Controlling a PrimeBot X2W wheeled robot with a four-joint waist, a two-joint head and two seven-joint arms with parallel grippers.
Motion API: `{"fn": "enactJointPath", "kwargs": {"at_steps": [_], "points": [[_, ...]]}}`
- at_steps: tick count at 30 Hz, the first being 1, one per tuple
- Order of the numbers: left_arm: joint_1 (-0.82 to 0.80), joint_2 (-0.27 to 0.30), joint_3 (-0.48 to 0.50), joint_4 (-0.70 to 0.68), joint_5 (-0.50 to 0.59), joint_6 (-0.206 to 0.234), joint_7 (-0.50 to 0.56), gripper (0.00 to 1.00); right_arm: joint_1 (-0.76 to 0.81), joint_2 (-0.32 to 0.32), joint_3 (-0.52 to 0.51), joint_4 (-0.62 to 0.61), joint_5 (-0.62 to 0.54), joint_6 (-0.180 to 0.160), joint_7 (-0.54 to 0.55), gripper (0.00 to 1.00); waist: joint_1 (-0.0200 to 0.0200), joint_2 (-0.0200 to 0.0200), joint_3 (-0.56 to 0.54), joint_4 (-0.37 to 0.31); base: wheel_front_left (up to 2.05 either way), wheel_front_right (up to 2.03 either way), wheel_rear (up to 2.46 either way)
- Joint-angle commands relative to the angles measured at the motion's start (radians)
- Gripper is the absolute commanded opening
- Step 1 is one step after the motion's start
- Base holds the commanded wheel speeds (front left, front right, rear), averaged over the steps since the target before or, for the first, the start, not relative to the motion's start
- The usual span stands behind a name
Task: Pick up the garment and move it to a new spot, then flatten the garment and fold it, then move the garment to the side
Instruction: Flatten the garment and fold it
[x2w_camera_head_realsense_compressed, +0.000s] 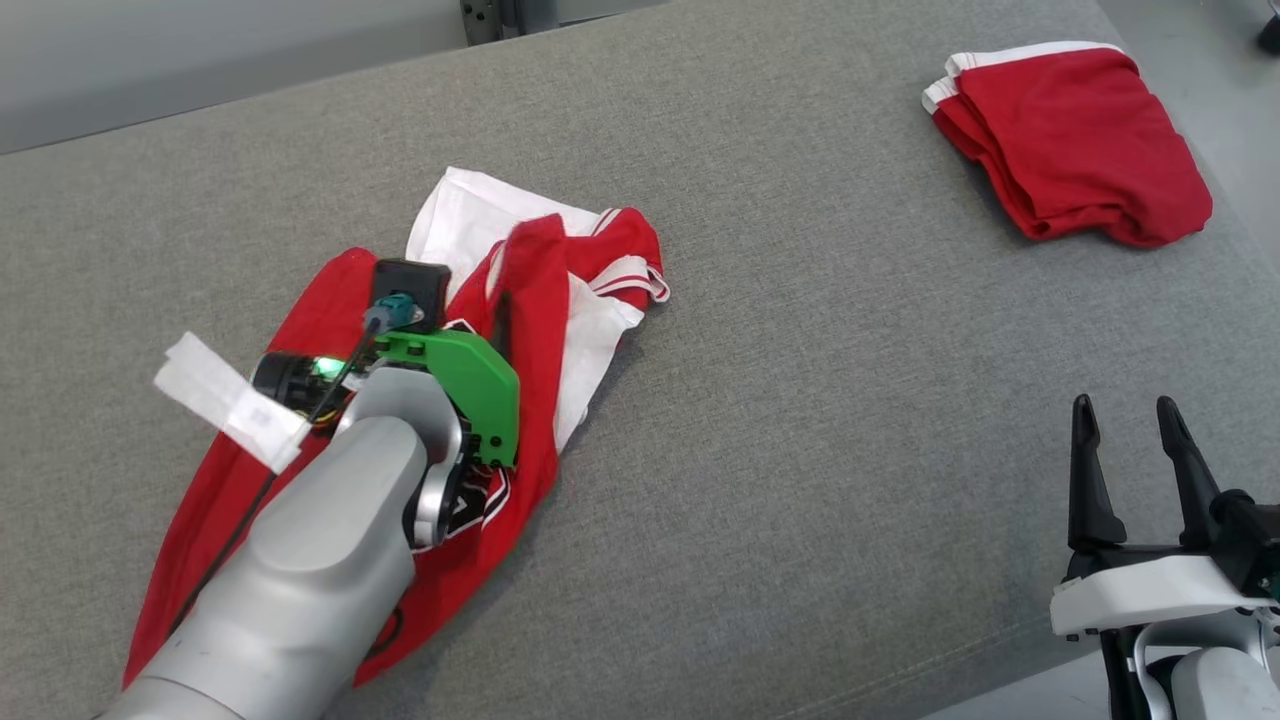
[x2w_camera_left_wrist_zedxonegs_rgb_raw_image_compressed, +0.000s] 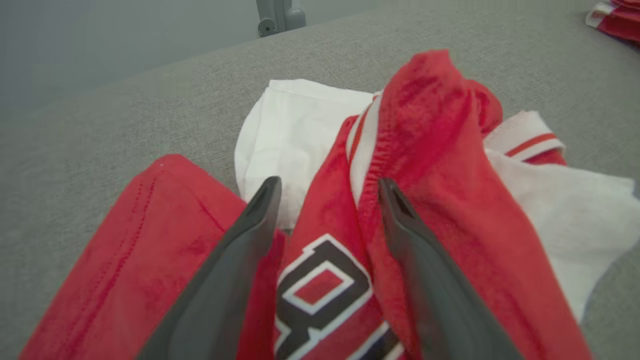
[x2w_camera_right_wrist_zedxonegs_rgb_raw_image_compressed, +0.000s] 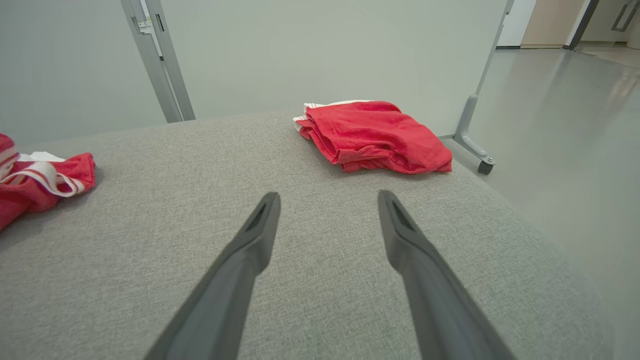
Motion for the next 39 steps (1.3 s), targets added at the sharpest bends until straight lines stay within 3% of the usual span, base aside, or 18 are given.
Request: {"fn": "enactJointPath", "kwargs": {"at_steps": [1,5,9,14,19,23,29,30,31,33,37,39], "points": [[0.008,0.027,0.009,-0.017,0.011,0.020,-0.018,1.00,0.012,-0.001,-0.004,-0.001,-0.003,-0.001,-0.003,1.00,-0.0001,0.0000,-0.006,0.001,0.00,0.00,0.00],[0.040,0.037,-0.001,-0.149,0.034,0.060,-0.043,1.00,0.027,-0.001,-0.015,-0.004,0.000,-0.001,-0.003,1.00,-0.0001,0.0000,-0.018,0.012,0.00,0.00,0.00],[0.071,0.063,-0.069,-0.349,0.079,0.096,0.017,1.00,0.035,-0.001,-0.007,0.001,0.004,-0.001,-0.003,1.00,-0.0001,0.0000,-0.027,0.016,0.00,0.00,0.00],[0.092,0.046,-0.181,-0.555,0.142,0.127,0.121,1.00,0.015,-0.001,0.004,-0.003,0.009,-0.001,-0.003,1.00,-0.0001,0.0000,-0.018,0.011,0.00,0.00,0.00],[0.072,0.039,-0.262,-0.519,0.190,0.132,0.193,1.00,-0.010,-0.001,0.016,-0.008,0.015,-0.001,-0.003,1.00,-0.0001,0.0000,0.011,-0.015,0.00,0.00,0.00],[0.039,0.028,-0.273,-0.418,0.220,0.154,0.200,1.00,-0.018,-0.001,0.015,-0.002,0.030,-0.001,-0.003,1.00,-0.0001,0.0000,0.036,-0.039,0.00,0.00,0.00],[0.018,0.017,-0.276,-0.324,0.227,0.150,0.188,1.00,-0.009,-0.001,0.012,0.012,0.050,-0.001,-0.003,1.00,-0.0001,0.0000,0.050,-0.056,0.00,0.00,0.00],[0.016,0.017,-0.275,-0.317,0.226,0.149,0.186,0.89,-0.009,-0.001,0.011,0.013,0.052,-0.001,-0.003,1.00,-0.0001,0.0000,0.050,-0.057,0.00,0.00,0.00],[0.016,0.018,-0.272,-0.308,0.221,0.148,0.183,0.63,-0.009,-0.001,0.010,0.014,0.055,-0.001,-0.003,1.00,-0.0001,0.0000,0.051,-0.057,0.00,0.00,0.00],[0.014,0.020,-0.272,-0.294,0.220,0.147,0.178,0.47,-0.012,-0.001,0.008,0.017,0.057,-0.001,-0.003,1.00,-0.0001,0.0000,0.050,-0.055,0.00,0.00,0.00],[0.009,0.019,-0.270,-0.266,0.217,0.146,0.168,0.50,-0.027,-0.001,0.006,0.017,0.061,-0.001,-0.003,1.00,-0.0001,0.0000,0.048,-0.048,0.00,0.00,0.00],[0.009,0.013,-0.267,-0.258,0.209,0.141,0.164,0.43,-0.026,-0.001,0.003,0.016,0.057,-0.001,-0.003,1.00,-0.0001,0.0000,0.045,-0.043,0.00,0.00,0.00]]}}
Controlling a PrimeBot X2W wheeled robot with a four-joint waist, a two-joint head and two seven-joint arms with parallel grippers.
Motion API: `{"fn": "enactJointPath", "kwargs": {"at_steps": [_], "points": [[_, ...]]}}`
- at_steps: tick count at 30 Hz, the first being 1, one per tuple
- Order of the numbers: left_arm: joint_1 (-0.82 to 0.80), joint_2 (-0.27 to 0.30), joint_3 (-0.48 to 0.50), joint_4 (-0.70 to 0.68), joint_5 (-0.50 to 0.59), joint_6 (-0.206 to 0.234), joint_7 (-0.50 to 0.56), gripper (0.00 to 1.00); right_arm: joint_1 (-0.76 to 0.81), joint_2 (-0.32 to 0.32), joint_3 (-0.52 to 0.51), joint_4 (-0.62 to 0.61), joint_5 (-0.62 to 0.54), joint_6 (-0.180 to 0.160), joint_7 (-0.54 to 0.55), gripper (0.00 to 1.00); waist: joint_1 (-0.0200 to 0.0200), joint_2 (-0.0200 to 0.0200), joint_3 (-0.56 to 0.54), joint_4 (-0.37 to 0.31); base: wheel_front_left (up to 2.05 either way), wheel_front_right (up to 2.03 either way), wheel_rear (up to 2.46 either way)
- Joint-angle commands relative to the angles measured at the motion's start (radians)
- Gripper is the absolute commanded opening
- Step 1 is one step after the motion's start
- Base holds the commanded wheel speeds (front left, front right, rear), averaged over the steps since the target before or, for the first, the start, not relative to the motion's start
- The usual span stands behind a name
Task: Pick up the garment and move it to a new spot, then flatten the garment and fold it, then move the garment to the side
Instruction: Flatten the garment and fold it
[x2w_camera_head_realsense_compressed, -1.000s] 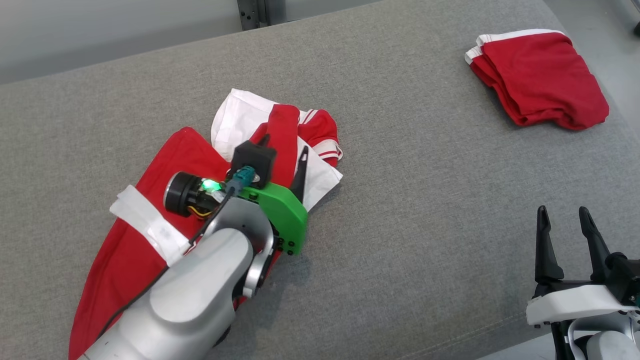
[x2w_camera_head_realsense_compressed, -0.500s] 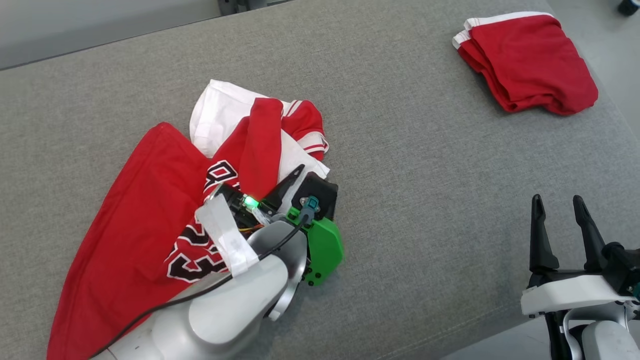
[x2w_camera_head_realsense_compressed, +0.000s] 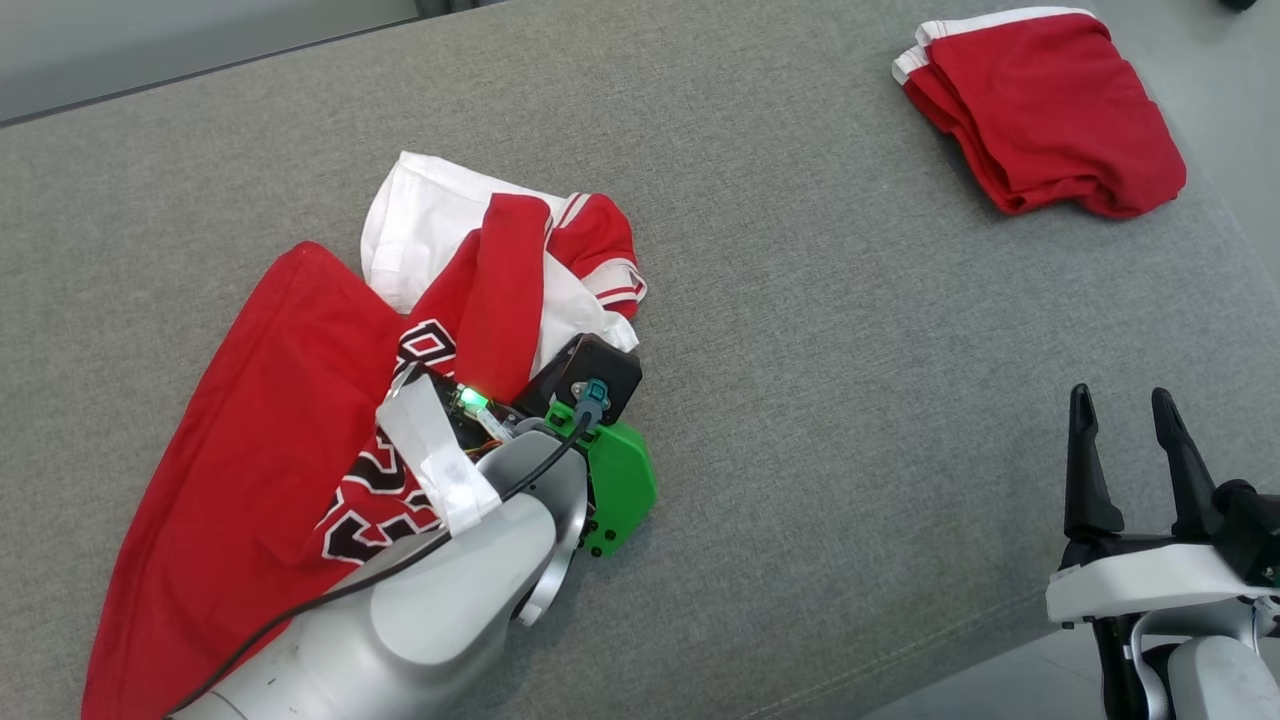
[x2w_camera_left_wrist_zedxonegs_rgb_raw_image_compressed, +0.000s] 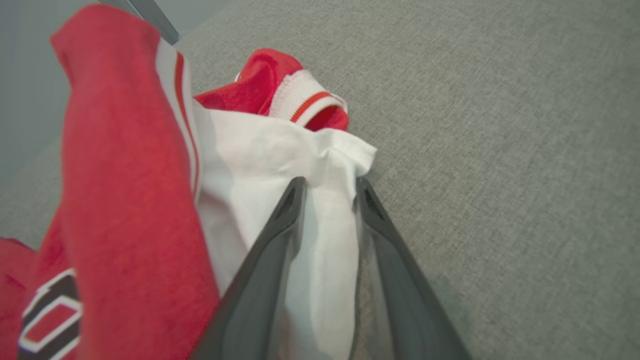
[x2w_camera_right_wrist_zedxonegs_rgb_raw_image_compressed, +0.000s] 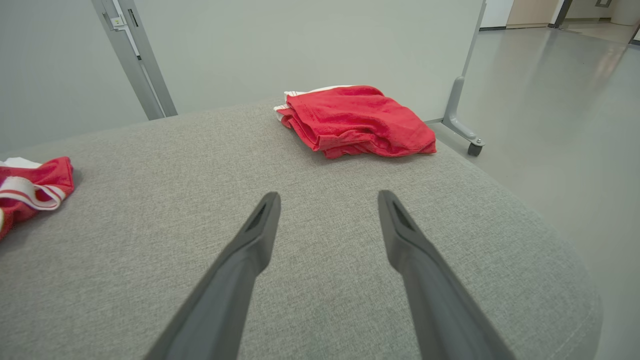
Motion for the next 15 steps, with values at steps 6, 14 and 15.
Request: {"fn": "enactJointPath", "kwargs": {"at_steps": [6,14,15], "points": [[0.006,-0.015,0.014,-0.012,-0.041,-0.027,-0.033,0.00,0.013,-0.001,-0.012,0.001,-0.013,-0.001,-0.003,1.00,0.0000,0.0000,-0.028,0.023,0.00,0.00,0.00],[0.020,-0.100,-0.026,-0.179,-0.077,-0.092,-0.056,0.00,0.000,-0.001,-0.011,-0.003,-0.011,-0.001,-0.003,1.00,0.0000,0.0000,-0.028,0.016,0.00,0.00,0.00],[0.020,-0.107,-0.044,-0.178,-0.072,-0.106,-0.051,0.00,-0.004,-0.001,-0.009,-0.002,-0.008,-0.001,-0.003,1.00,0.0000,0.0000,-0.024,0.012,0.00,0.00,0.00]]}}
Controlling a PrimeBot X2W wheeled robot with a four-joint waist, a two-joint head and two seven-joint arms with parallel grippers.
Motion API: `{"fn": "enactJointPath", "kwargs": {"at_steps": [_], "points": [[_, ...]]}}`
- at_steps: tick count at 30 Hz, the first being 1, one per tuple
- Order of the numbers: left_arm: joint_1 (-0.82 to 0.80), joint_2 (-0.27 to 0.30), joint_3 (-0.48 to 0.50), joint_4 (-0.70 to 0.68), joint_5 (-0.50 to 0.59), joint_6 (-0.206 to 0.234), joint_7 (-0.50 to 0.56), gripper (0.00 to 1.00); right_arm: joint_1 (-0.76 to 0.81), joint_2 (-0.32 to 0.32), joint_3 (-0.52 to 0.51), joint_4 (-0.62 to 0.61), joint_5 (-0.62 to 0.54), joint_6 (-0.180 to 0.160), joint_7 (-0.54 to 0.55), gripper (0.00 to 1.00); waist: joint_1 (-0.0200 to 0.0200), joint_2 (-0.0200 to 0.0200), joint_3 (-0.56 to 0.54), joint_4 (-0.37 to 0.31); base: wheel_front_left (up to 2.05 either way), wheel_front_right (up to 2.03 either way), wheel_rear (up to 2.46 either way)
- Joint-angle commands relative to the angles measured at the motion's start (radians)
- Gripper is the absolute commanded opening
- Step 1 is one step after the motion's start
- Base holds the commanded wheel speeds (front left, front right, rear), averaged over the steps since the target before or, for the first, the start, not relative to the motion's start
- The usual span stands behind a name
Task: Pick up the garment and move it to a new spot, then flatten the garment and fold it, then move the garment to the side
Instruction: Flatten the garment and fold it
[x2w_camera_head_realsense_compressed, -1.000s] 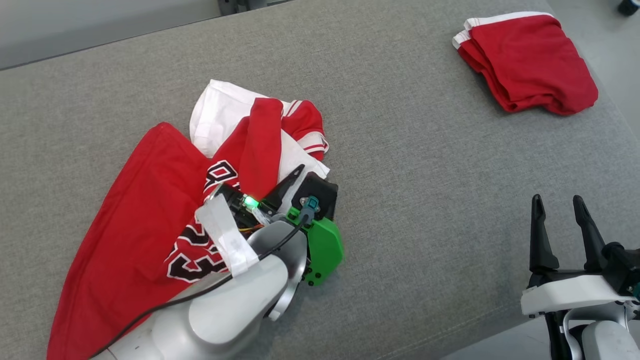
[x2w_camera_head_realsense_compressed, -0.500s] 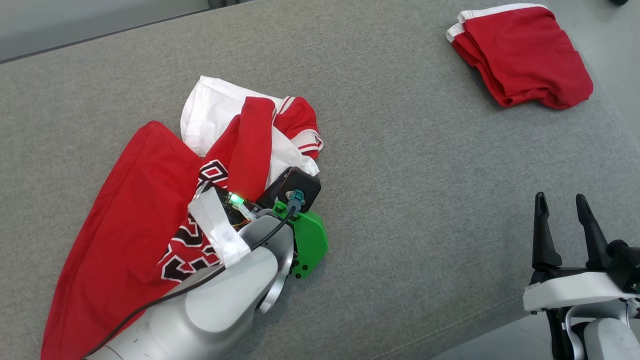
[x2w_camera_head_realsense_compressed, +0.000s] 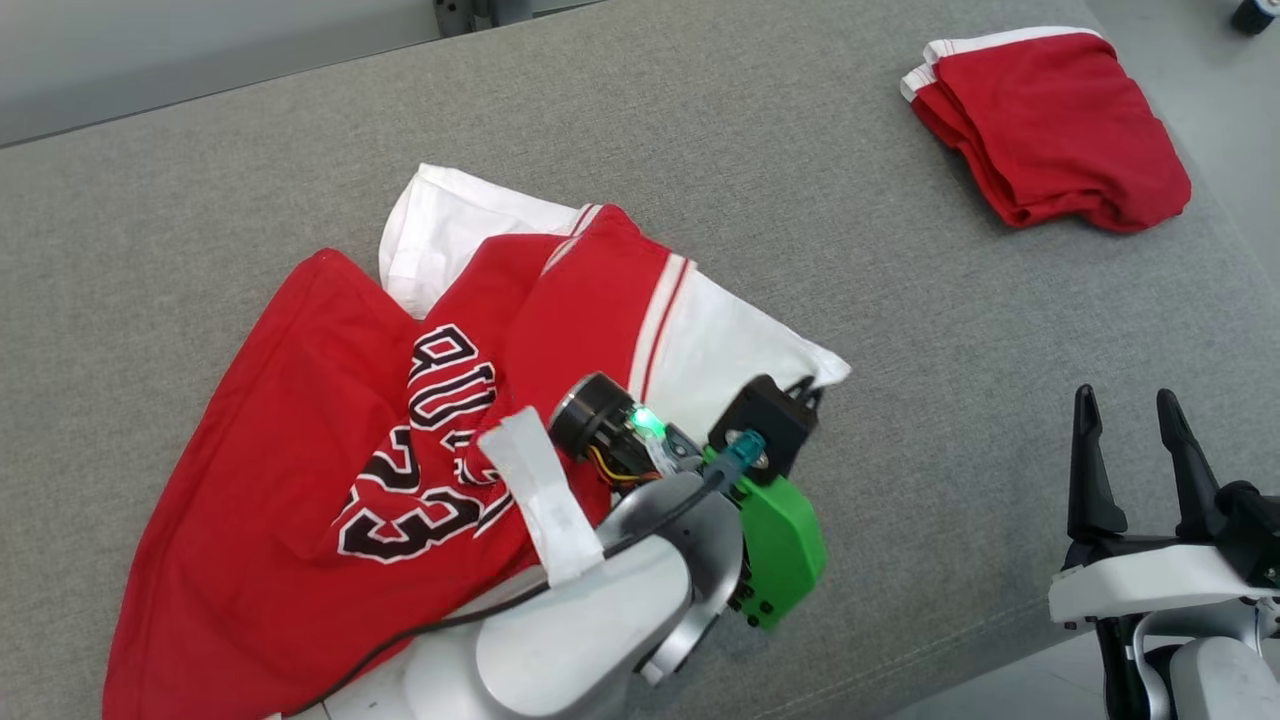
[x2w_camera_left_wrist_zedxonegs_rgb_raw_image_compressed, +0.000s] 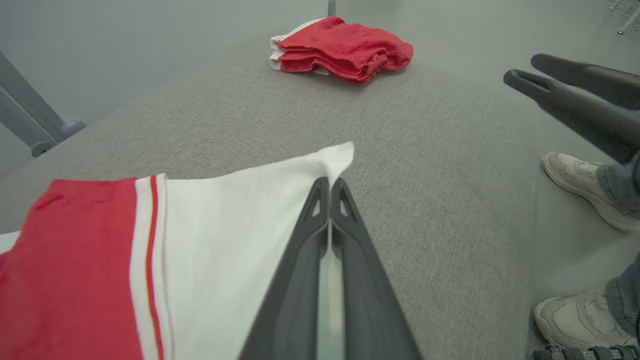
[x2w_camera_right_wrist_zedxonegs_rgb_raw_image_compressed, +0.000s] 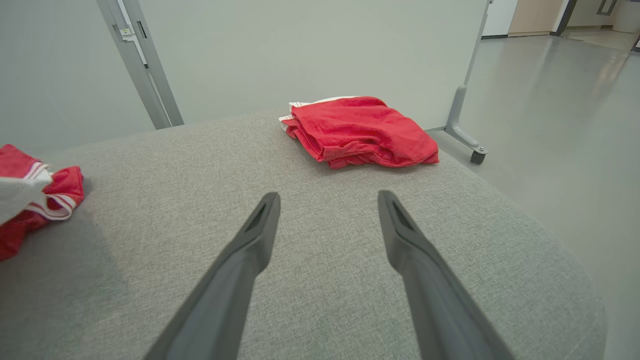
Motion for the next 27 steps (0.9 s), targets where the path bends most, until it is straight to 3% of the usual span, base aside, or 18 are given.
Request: {"fn": "enactJointPath", "kwargs": {"at_steps": [1,4,5,6,7,12,15,21,27], "points": [[0.014,-0.006,-0.012,0.009,-0.011,-0.016,0.000,0.00,-0.010,-0.001,0.004,0.000,0.004,-0.001,-0.003,1.00,0.0000,-0.0001,0.010,-0.010,0.00,0.00,0.00],[0.030,-0.035,-0.032,0.036,-0.026,-0.043,-0.032,0.00,-0.017,-0.001,0.006,0.010,0.013,-0.001,-0.003,1.00,0.0000,-0.0001,0.021,-0.022,0.00,0.00,0.00],[0.030,-0.038,-0.037,0.052,-0.026,-0.046,-0.043,0.18,-0.017,-0.001,0.006,0.013,0.016,-0.001,-0.003,1.00,0.0000,-0.0001,0.023,-0.025,0.00,0.00,0.00],[0.032,-0.042,-0.045,0.071,-0.029,-0.055,-0.053,0.82,-0.018,-0.001,0.008,0.015,0.017,-0.001,-0.003,1.00,0.0000,-0.0001,0.025,-0.029,0.00,0.00,0.00],[0.044,-0.045,-0.046,0.087,-0.046,-0.060,-0.063,1.00,-0.018,-0.001,0.009,0.017,0.017,-0.001,-0.003,1.00,0.0000,-0.0001,0.026,-0.031,0.00,0.00,0.00],[0.061,-0.051,-0.026,0.063,-0.121,-0.098,-0.141,1.00,0.006,-0.001,-0.006,0.022,0.007,-0.001,-0.003,1.00,0.0000,-0.0001,0.006,-0.019,0.00,0.00,0.00],[0.058,-0.048,0.016,0.029,-0.133,-0.065,-0.210,1.00,0.015,-0.001,-0.018,0.008,-0.015,-0.001,-0.003,1.00,0.0000,-0.0001,-0.017,0.006,0.00,0.00,0.00],[0.113,0.070,0.097,-0.035,-0.066,0.086,-0.326,1.00,0.034,-0.002,-0.052,-0.042,-0.068,-0.001,-0.003,1.00,0.0000,-0.0001,-0.095,0.084,0.00,0.00,0.00],[0.281,0.208,0.210,-0.109,-0.055,0.223,-0.382,1.00,0.057,-0.001,-0.066,-0.088,-0.108,-0.001,-0.003,1.00,0.0000,-0.0001,-0.174,0.172,0.00,0.00,0.00]]}}
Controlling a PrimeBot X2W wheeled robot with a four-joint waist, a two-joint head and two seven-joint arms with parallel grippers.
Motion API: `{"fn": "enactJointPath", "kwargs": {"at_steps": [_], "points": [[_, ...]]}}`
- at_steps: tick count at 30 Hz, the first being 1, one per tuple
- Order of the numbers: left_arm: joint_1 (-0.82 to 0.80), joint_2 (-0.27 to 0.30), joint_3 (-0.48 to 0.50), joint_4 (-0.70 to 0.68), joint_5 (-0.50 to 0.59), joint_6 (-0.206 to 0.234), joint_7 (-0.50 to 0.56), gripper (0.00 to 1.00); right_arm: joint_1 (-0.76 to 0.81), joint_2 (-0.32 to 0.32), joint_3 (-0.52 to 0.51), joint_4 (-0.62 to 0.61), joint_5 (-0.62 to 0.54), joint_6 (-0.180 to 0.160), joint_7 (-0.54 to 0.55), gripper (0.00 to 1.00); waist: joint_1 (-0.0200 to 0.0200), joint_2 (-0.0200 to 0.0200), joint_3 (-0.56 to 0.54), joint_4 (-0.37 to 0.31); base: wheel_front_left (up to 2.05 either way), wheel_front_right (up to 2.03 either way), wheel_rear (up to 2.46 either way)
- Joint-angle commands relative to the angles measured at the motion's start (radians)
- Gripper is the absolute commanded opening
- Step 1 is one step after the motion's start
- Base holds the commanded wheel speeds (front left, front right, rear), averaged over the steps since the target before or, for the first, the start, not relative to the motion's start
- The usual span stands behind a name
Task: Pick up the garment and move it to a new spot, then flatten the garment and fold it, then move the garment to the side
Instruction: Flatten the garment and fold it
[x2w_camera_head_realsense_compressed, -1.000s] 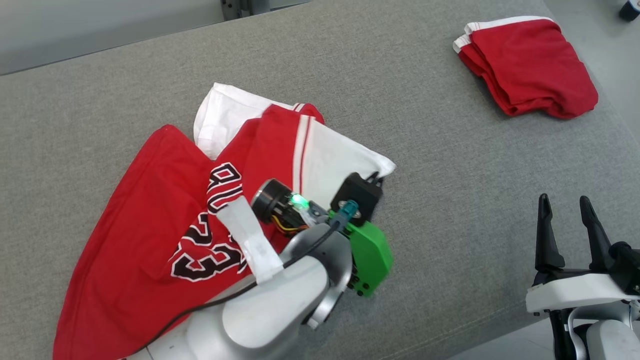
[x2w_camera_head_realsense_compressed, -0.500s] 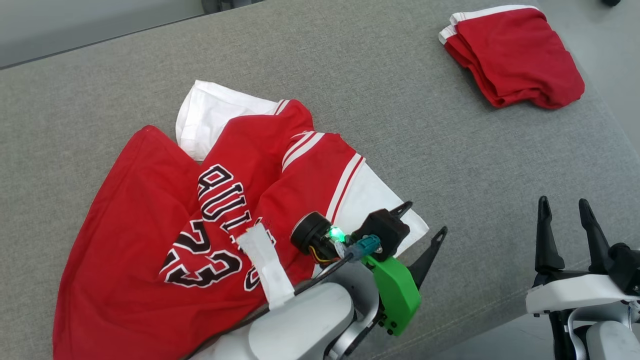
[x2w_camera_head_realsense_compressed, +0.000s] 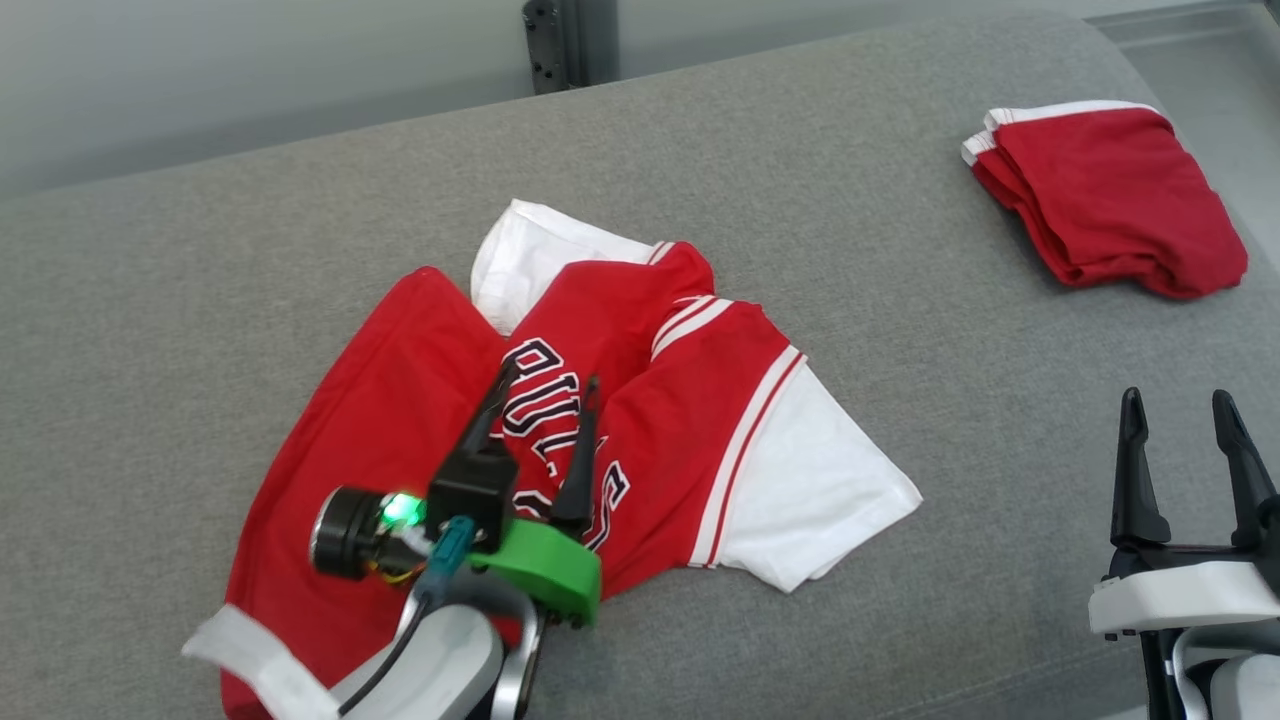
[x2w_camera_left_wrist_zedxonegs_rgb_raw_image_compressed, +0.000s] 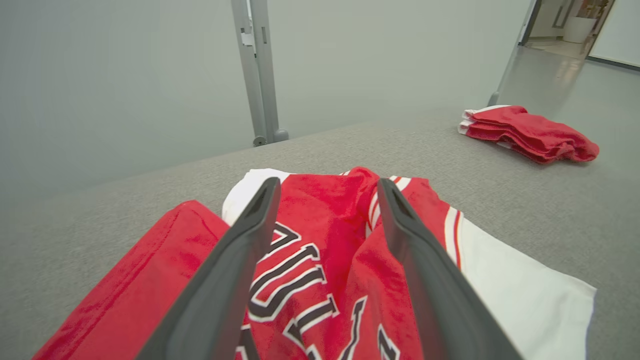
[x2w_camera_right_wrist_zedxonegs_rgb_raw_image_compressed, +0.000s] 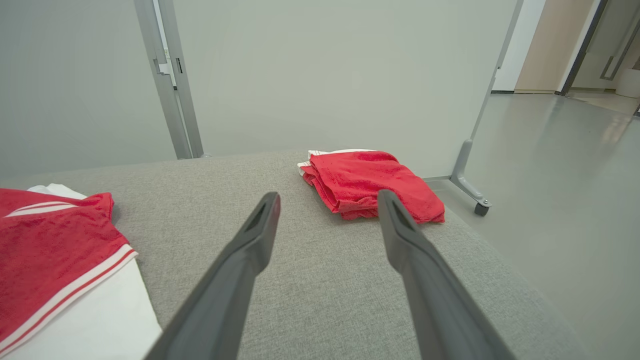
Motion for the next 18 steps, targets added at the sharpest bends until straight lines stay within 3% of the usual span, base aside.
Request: {"fn": "enactJointPath", "kwargs": {"at_steps": [1,4,7,10,11,13,18], "points": [[0.053,0.020,0.025,-0.013,0.008,0.025,-0.008,1.00,0.019,-0.002,-0.005,-0.010,-0.008,-0.001,-0.003,1.00,0.0000,0.0000,-0.087,0.093,0.00,0.00,0.00],[0.152,0.067,0.113,-0.054,0.034,0.087,-0.014,1.00,0.034,-0.003,-0.011,-0.016,-0.020,-0.001,-0.003,1.00,0.0000,0.0000,-0.118,0.132,0.00,0.00,0.00],[0.258,0.094,0.189,-0.090,0.080,0.096,-0.012,1.00,0.052,-0.005,-0.021,-0.011,-0.026,-0.001,-0.003,1.00,0.0000,0.0000,-0.136,0.172,0.00,0.00,0.00],[0.354,0.116,0.276,-0.103,0.124,0.067,-0.012,1.00,0.068,-0.009,-0.018,0.003,-0.032,-0.001,-0.003,1.00,0.0000,0.0000,-0.152,0.203,0.00,0.00,0.00],[0.406,0.104,0.338,-0.117,0.147,0.029,-0.013,1.00,0.079,-0.008,-0.017,0.012,-0.034,-0.001,-0.003,1.00,0.0000,0.0000,-0.163,0.218,0.00,0.00,0.00],[0.475,0.116,0.396,-0.096,0.177,0.001,-0.011,1.00,0.093,-0.007,-0.015,0.025,-0.032,-0.001,-0.003,1.00,0.0000,0.0000,-0.178,0.227,0.00,0.00,0.00],[0.578,0.085,0.544,-0.069,0.225,-0.072,-0.012,1.00,0.114,-0.003,0.003,0.044,-0.023,-0.001,-0.003,1.00,0.0000,0.0000,-0.196,0.237,0.00,0.00,0.00]]}}
